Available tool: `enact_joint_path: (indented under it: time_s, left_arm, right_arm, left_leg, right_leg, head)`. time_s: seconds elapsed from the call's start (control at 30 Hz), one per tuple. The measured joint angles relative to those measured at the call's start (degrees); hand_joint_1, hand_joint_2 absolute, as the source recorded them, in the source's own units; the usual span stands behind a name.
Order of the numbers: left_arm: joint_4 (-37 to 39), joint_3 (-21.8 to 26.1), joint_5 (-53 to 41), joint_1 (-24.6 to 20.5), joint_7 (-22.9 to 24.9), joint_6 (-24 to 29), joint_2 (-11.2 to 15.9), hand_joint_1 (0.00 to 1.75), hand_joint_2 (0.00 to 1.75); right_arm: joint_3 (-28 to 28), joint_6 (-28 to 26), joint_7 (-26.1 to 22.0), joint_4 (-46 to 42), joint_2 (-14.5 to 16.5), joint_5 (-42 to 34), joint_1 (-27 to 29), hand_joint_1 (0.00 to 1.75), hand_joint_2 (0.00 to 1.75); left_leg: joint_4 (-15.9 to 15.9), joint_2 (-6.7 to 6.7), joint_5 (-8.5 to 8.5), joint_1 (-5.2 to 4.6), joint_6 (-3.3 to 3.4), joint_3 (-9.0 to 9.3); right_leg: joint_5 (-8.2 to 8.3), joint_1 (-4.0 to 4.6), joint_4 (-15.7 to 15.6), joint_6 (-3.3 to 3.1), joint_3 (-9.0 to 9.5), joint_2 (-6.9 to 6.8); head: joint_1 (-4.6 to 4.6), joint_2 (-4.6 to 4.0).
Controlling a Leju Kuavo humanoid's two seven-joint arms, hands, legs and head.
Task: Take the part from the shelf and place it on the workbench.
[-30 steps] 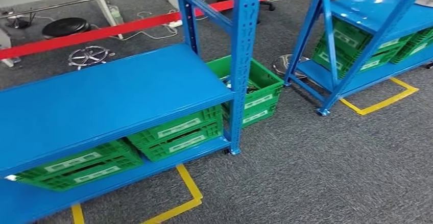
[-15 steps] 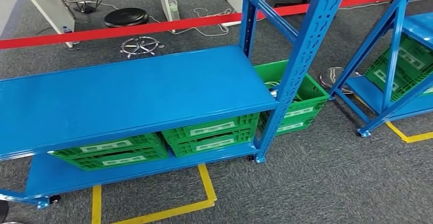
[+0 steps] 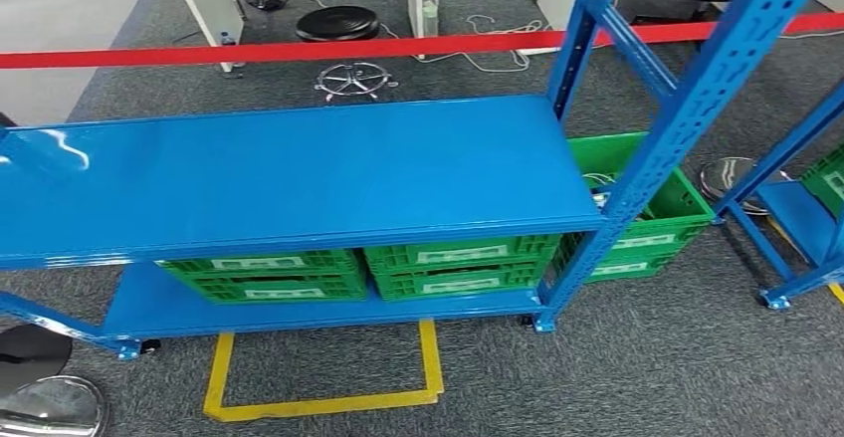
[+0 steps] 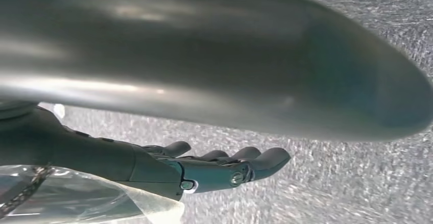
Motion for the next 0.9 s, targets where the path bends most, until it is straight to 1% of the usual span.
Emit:
enact_joint_path:
  time_s: [0.03, 0.07, 0.1, 0.13, 0.17, 0.2, 0.23, 0.27, 0.3, 0.33, 0.37, 0.4, 0.43, 0.47, 0.5, 0.53, 0.57, 0.63, 0.67, 0.8, 0.83, 0.87, 0.9]
  left_arm:
    - [0.0, 0.0, -0.1, 0.0, 0.0, 0.1, 0.0, 0.00, 0.00]
    - [0.0, 0.0, -0.2, 0.1, 0.1, 0.2, 0.0, 0.00, 0.00]
    - [0.0, 0.0, -0.3, 0.3, 0.2, 0.4, 0.0, 0.00, 0.44]
    - [0.0, 0.1, -0.5, 0.4, 0.4, 0.6, 0.0, 0.00, 0.87]
    - [0.0, 0.1, -0.9, 0.4, 0.7, 1.0, 0.0, 0.00, 1.31]
    - [0.0, 0.0, -1.2, 0.3, 1.0, 1.4, -0.1, 0.00, 1.75]
    - [0.0, 0.0, -1.6, 0.2, 1.4, 1.8, -0.2, 0.00, 1.75]
    - [0.0, 0.0, -1.9, 0.2, 1.7, 2.0, -0.2, 0.00, 1.75]
    - [0.0, 0.0, -2.1, 0.2, 2.0, 2.2, -0.3, 0.00, 1.75]
    - [0.0, 0.0, -2.2, 0.3, 2.1, 2.3, -0.3, 0.00, 1.75]
    - [0.0, 0.0, -2.4, 0.4, 2.3, 2.3, -0.4, 0.00, 1.75]
    - [0.0, 0.0, -2.5, 0.4, 2.3, 2.4, -0.5, 0.00, 1.75]
    - [0.0, 0.0, -2.5, 0.4, 2.3, 2.4, -0.5, 0.00, 1.75]
    - [0.0, 0.0, -2.6, 0.4, 2.3, 2.5, -0.5, 0.00, 1.75]
    - [0.0, 0.0, -2.6, 0.3, 2.3, 2.5, -0.5, 0.00, 1.75]
    - [0.0, 0.0, -2.6, 0.3, 2.4, 2.6, -0.5, 0.00, 1.75]
    - [0.0, 0.0, -2.6, 0.3, 2.4, 2.6, -0.5, 0.00, 1.75]
    - [0.0, 0.0, -2.6, 0.4, 2.5, 2.7, -0.5, 0.00, 1.75]
    - [0.0, 0.0, -2.6, 0.4, 2.5, 2.7, -0.5, 0.00, 1.75]
    - [0.0, 0.0, -2.6, 0.4, 2.5, 2.7, -0.5, 0.00, 1.75]
    - [0.0, 0.0, -2.6, 0.4, 2.5, 2.7, -0.5, 0.00, 1.75]
    - [0.0, 0.0, -2.6, 0.4, 2.5, 2.7, -0.5, 0.00, 1.75]
    - [0.0, 0.0, -2.6, 0.4, 2.5, 2.7, -0.5, 0.00, 1.75]
  right_arm:
    - [0.0, 0.0, 0.0, 0.0, 0.0, 0.0, -0.1, 0.00, 0.00]
    - [0.0, 0.0, 0.0, 0.0, 0.0, -0.1, -0.2, 0.00, 0.00]
    - [0.0, 0.0, 0.0, 0.0, 0.0, -0.2, -0.3, 0.00, 0.00]
    - [0.0, 0.0, -0.1, 0.0, 0.0, -0.4, -0.4, 0.00, 0.00]
    - [0.0, 0.0, -0.1, 0.0, 0.0, -0.7, -0.4, 0.00, 0.00]
    - [-0.1, 0.1, 0.0, 0.0, 0.0, -1.2, -0.4, 0.00, 0.00]
    - [-0.2, 0.2, 0.1, 0.0, 0.0, -1.6, -0.3, 0.00, 0.00]
    - [-0.3, 0.5, 0.3, 0.0, 0.0, -2.0, -0.3, 0.00, 0.00]
    - [-0.4, 0.8, 0.6, 0.0, 0.0, -2.2, -0.2, 0.00, 0.00]
    - [-0.6, 1.1, 0.9, 0.0, 0.0, -2.4, -0.1, 0.00, 0.00]
    - [-0.7, 1.3, 1.2, 0.0, 0.0, -2.5, -0.1, 0.00, 0.00]
    - [-0.8, 1.5, 1.4, 0.0, 0.0, -2.6, -0.1, 0.00, 0.00]
    - [-0.9, 1.6, 1.4, 0.0, -0.1, -2.6, -0.2, 0.00, 0.00]
    - [-1.0, 1.7, 1.5, 0.0, -0.1, -2.7, -0.3, 0.00, 0.00]
    - [-1.1, 1.7, 1.5, 0.0, -0.1, -2.7, -0.3, 0.00, 0.00]
    - [-1.1, 1.7, 1.5, 0.0, -0.1, -2.7, -0.4, 0.00, 0.00]
    - [-1.2, 1.7, 1.5, 0.0, -0.1, -2.7, -0.3, 0.00, 0.44]
    - [-1.3, 1.7, 1.6, 0.0, -0.1, -2.7, -0.2, 0.00, 1.31]
    - [-1.4, 1.7, 1.6, 0.0, -0.1, -2.8, -0.3, 0.00, 1.75]
    - [-1.5, 1.7, 1.0, 0.0, -0.1, -2.8, -0.3, 0.00, 1.75]
    - [-1.5, 1.7, 1.0, 0.0, -0.1, -2.9, -0.3, 0.00, 1.75]
    - [-1.6, 1.7, 0.9, 0.0, -0.1, -2.9, -0.3, 0.00, 1.75]
    - [-1.6, 1.7, 0.9, 0.0, -0.1, -2.9, -0.3, 0.00, 1.75]
  left_leg:
    - [-0.3, -0.38, -0.17, -0.13, 0.19, 0.02]
    - [-0.6, -1.09, 0.00, 0.06, 0.40, 0.14]
    - [-1.1, -1.77, 0.19, 0.24, 0.62, 0.39]
    - [-1.5, -2.35, 0.41, 0.46, 0.90, 0.69]
    - [-1.9, -2.88, 0.58, 0.69, 1.18, 0.98]
    - [-2.0, -3.33, 0.58, 0.72, 1.38, 1.08]
    - [-2.0, -3.81, 0.55, 0.74, 1.57, 1.09]
    - [-2.0, -4.28, 0.47, 0.74, 1.64, 1.14]
    - [-2.0, -4.68, 0.35, 0.74, 1.62, 1.27]
    - [-2.0, -5.03, 0.20, 0.74, 1.53, 1.45]
    - [-1.9, -5.31, 0.00, 0.77, 1.36, 1.74]
    - [-1.9, -5.50, -0.25, 0.79, 1.13, 2.05]
    - [-1.8, -5.65, -0.53, 0.70, 0.82, 2.28]
    - [-1.6, -5.74, -0.73, 0.59, 0.51, 2.38]
    - [-1.5, -5.78, -0.95, 0.46, 0.41, 2.35]
    - [-1.3, -5.81, -1.02, 0.32, 0.63, 2.27]
    - [-1.3, -5.81, -1.02, 0.29, 1.02, 2.24]
    - [-1.3, -5.80, -0.97, 0.29, 1.79, 2.33]
    - [-1.4, -5.80, -0.97, 0.31, 1.87, 2.39]
    - [-1.6, -5.79, -0.98, 0.44, 1.82, 2.55]
    - [-1.7, -5.79, -0.99, 0.49, 1.65, 2.55]
    - [-1.7, -5.79, -1.00, 0.56, 1.28, 2.55]
    - [-1.8, -5.79, -1.00, 0.63, 0.77, 2.56]
  right_leg:
    - [-0.13, 0.09, -0.1, 0.33, 0.23, -0.68]
    - [-0.27, 0.08, -0.3, 0.59, 0.43, -1.30]
    - [-0.60, 0.03, -0.2, 0.88, 0.61, -0.87]
    - [-1.30, -0.04, 0.7, 1.15, 0.34, 0.34]
    - [-2.47, -0.12, 2.8, 1.37, -0.62, 2.05]
    - [-3.96, -0.22, 6.0, 1.55, -2.27, 3.99]
    - [-5.45, -0.26, 9.8, 1.66, -4.43, 5.14]
    - [-6.30, -0.28, 13.1, 1.76, -6.50, 5.70]
    - [-6.10, -0.29, 14.8, 1.83, -7.90, 5.92]
    - [-4.72, -0.30, 14.3, 1.87, -8.26, 5.99]
    - [-2.35, -0.34, 11.6, 1.87, -7.51, 6.00]
    - [0.13, -0.40, 7.7, 1.83, -6.12, 6.01]
    - [1.83, -0.44, 4.2, 1.75, -4.67, 6.10]
    - [2.79, -0.47, 1.6, 1.46, -3.47, 6.24]
    - [2.99, -0.51, 0.4, 1.21, -2.85, 6.37]
    - [2.85, -0.50, 0.1, 0.97, -2.59, 6.50]
    - [2.88, -0.50, 0.0, 0.77, -2.48, 6.54]
    - [2.85, -0.42, 0.0, 0.68, -2.49, 6.56]
    - [2.79, -0.37, 0.0, 0.59, -2.47, 6.56]
    - [2.51, -0.10, 0.0, 0.12, -2.30, 6.53]
    - [2.47, -0.03, 0.0, 0.02, -2.28, 6.53]
    - [2.44, 0.02, 0.0, -0.05, -2.27, 6.53]
    - [2.42, 0.08, 0.0, -0.12, -2.27, 6.53]
  head:
    - [0.02, 0.01]
    - [0.04, 0.01]
    - [0.14, 0.00]
    - [0.24, -0.01]
    - [0.40, -0.01]
    - [0.60, -0.01]
    - [0.69, -0.01]
    - [0.76, 0.01]
    - [0.76, 0.01]
    - [0.76, 0.00]
    - [0.75, 0.00]
    - [0.79, 0.00]
    - [0.87, 0.00]
    - [0.88, 0.00]
    - [0.90, 0.00]
    - [0.85, 0.01]
    - [0.78, 0.01]
    - [0.71, 0.01]
    - [0.72, 0.00]
    - [0.72, 0.01]
    - [0.73, 0.01]
    - [0.73, 0.01]
    - [0.74, 0.01]
